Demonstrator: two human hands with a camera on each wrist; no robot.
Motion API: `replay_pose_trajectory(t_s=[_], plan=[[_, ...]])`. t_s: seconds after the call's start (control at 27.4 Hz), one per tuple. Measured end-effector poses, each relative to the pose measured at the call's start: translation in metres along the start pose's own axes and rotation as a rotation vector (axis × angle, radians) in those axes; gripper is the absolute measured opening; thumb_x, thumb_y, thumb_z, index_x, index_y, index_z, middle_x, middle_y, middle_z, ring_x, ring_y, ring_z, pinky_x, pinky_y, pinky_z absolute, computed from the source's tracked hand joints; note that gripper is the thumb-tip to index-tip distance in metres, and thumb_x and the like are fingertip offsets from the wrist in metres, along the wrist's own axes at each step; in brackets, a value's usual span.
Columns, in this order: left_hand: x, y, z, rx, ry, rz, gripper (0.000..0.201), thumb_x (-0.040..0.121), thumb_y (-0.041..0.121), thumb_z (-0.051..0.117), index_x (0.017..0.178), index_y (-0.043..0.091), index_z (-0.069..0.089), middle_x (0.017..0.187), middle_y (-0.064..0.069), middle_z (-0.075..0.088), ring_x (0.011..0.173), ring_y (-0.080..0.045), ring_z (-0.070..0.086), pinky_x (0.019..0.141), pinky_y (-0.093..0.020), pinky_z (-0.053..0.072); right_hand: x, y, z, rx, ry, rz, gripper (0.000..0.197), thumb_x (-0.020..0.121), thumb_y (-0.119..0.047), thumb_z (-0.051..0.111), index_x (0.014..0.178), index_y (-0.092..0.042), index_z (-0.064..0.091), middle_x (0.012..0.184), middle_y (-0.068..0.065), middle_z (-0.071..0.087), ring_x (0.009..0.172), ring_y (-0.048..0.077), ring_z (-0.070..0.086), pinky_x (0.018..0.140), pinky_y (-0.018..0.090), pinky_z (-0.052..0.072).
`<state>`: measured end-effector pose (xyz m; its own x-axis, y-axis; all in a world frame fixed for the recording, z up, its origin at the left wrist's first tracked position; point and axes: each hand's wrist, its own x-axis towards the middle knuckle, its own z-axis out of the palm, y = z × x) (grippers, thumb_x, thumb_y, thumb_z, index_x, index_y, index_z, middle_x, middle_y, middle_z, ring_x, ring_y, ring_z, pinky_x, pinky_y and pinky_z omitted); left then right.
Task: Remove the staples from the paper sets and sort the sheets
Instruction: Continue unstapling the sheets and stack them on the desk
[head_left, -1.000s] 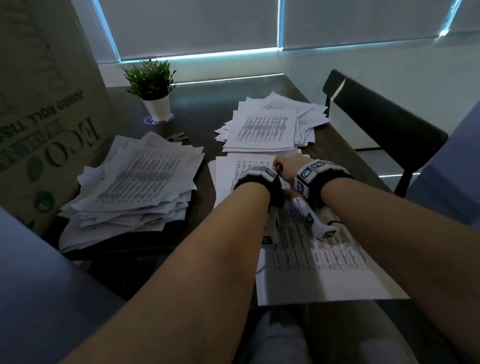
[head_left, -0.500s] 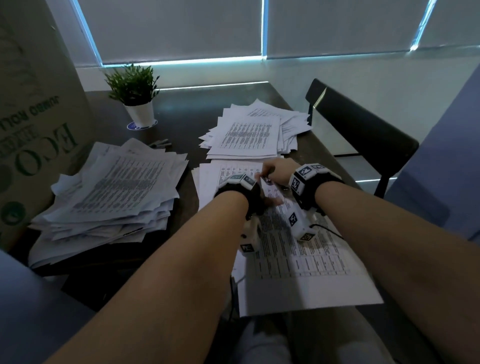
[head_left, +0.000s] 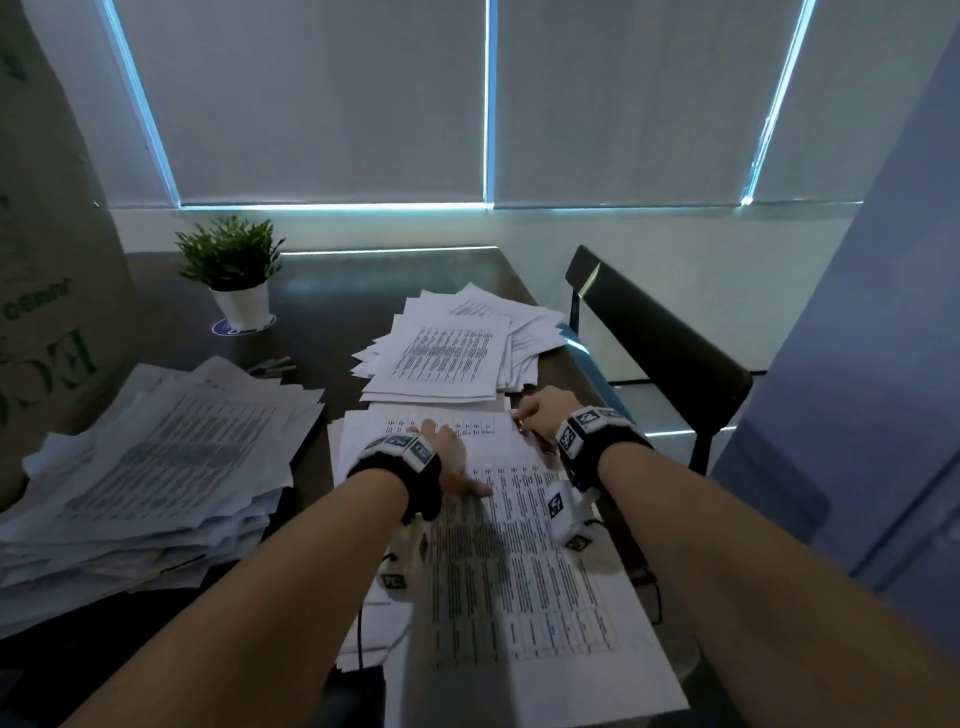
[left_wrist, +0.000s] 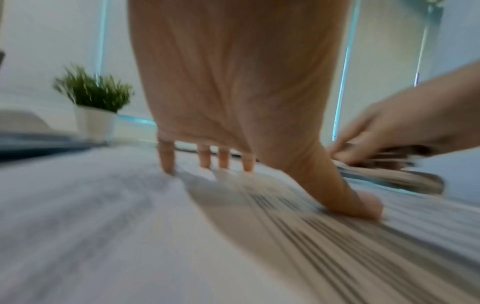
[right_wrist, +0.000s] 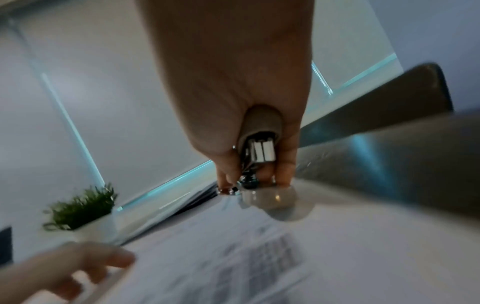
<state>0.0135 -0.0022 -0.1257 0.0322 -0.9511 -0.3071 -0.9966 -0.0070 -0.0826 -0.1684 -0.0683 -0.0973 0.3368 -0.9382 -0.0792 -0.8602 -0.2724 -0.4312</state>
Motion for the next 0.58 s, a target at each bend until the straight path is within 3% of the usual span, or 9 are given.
replay_pose_trajectory(t_s=[0.07, 0.18, 0.26, 0.37, 0.48, 0.55, 0.58], plan=[[0.003, -0.016, -0.01, -0.019, -0.017, -0.031, 0.084, 0.052, 0.083, 0.053, 0.11, 0.021, 0.059, 0.128, -0.008, 0.045, 0.117, -0.033, 0.043, 0.098, -0.049, 0.041, 0.001, 0.017, -0.014, -0.235, 0.005, 0.018, 0.027, 0.1, -0.025, 0.054, 0.118, -0.018, 0.072, 0.123, 0.004, 0.067, 0.111, 0.025, 0.062, 0.097, 0.028, 0.047], [0.001, -0.032, -0.017, -0.136, 0.0, -0.109, 0.095, 0.043, 0.068, 0.076, 0.12, 0.023, 0.045, 0.122, -0.004, 0.05, 0.108, -0.027, 0.052, 0.092, -0.043, 0.049, 0.004, 0.037, -0.026, -0.344, -0.072, 0.012, 0.031, 0.101, -0.029, 0.049, 0.122, -0.023, 0.071, 0.133, 0.004, 0.062, 0.12, 0.025, 0.057, 0.107, 0.035, 0.043], [0.0, -0.035, -0.023, -0.185, -0.008, -0.125, 0.088, 0.053, 0.063, 0.079, 0.121, 0.018, 0.048, 0.119, -0.005, 0.049, 0.109, -0.026, 0.052, 0.093, -0.041, 0.048, 0.005, 0.041, -0.027, -0.363, -0.102, -0.002, 0.028, 0.1, -0.026, 0.05, 0.119, -0.028, 0.072, 0.135, 0.0, 0.061, 0.122, 0.024, 0.056, 0.109, 0.036, 0.043], [0.004, -0.034, -0.028, -0.229, -0.05, -0.066, 0.078, 0.055, 0.061, 0.081, 0.116, 0.017, 0.061, 0.116, -0.003, 0.057, 0.103, -0.024, 0.058, 0.091, -0.04, 0.051, 0.008, 0.036, -0.027, -0.3, 0.089, -0.027, 0.024, 0.095, -0.026, 0.054, 0.108, -0.031, 0.074, 0.124, -0.002, 0.065, 0.115, 0.023, 0.057, 0.103, 0.037, 0.047], [0.007, -0.032, -0.032, -0.323, -0.086, -0.018, 0.046, 0.069, 0.035, 0.083, 0.105, 0.011, 0.065, 0.097, -0.002, 0.065, 0.088, -0.022, 0.061, 0.08, -0.032, 0.049, 0.012, 0.021, -0.023, -0.145, 0.273, -0.176, 0.028, 0.095, -0.014, 0.049, 0.101, -0.022, 0.076, 0.107, 0.005, 0.068, 0.1, 0.02, 0.06, 0.093, 0.031, 0.051], [0.01, -0.035, -0.039, -0.326, -0.085, 0.027, 0.019, 0.076, 0.018, 0.077, 0.086, 0.014, 0.061, 0.083, 0.0, 0.061, 0.081, -0.019, 0.056, 0.072, -0.029, 0.044, 0.014, 0.011, -0.022, 0.011, 0.222, -0.19, 0.03, 0.095, -0.008, 0.046, 0.101, -0.018, 0.074, 0.104, 0.005, 0.069, 0.086, 0.014, 0.061, 0.083, 0.025, 0.051], [0.011, -0.039, -0.042, -0.324, -0.073, 0.05, 0.02, 0.077, 0.013, 0.075, 0.079, 0.016, 0.056, 0.078, 0.001, 0.058, 0.081, -0.019, 0.054, 0.07, -0.028, 0.041, 0.016, 0.008, -0.022, 0.049, 0.18, -0.174, 0.028, 0.096, -0.009, 0.047, 0.103, -0.017, 0.073, 0.104, 0.004, 0.069, 0.083, 0.013, 0.06, 0.081, 0.025, 0.051]])
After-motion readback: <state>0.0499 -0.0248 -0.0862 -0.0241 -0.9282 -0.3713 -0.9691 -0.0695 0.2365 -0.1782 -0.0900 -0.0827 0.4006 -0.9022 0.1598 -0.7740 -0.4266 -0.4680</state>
